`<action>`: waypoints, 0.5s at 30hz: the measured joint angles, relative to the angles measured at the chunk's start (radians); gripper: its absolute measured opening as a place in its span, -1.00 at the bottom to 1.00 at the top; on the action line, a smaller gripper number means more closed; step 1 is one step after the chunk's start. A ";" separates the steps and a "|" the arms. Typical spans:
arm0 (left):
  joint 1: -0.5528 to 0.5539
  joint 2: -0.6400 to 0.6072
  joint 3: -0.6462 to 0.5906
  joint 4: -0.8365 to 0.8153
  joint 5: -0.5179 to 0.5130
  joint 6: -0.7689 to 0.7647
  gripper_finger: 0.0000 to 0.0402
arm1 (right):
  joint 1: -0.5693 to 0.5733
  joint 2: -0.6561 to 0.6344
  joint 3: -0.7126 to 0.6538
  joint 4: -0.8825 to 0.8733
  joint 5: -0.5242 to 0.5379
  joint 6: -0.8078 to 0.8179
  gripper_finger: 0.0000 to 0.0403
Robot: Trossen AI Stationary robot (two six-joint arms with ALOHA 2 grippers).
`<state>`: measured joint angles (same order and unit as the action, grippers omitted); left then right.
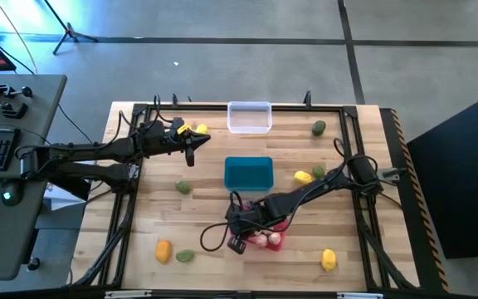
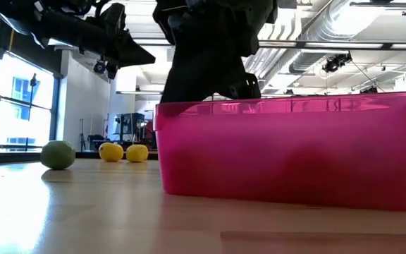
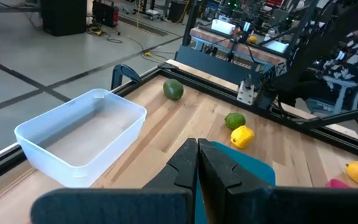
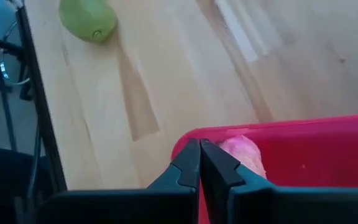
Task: Sort produce into baskets
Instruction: Adjust the pink bin
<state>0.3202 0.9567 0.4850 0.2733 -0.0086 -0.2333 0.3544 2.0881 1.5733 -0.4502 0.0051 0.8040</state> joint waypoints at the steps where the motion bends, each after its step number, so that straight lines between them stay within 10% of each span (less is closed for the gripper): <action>1: 0.000 0.000 0.000 0.000 0.000 0.000 -1.00 | 0.002 0.001 0.000 0.006 -0.005 0.000 -1.00; 15: 0.000 0.000 0.000 0.000 0.000 0.002 -1.00 | 0.027 0.002 0.000 0.109 -0.107 -0.077 -1.00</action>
<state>0.3202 0.9569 0.4850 0.2733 -0.0086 -0.2317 0.3815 2.0897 1.5734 -0.3409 -0.1018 0.7269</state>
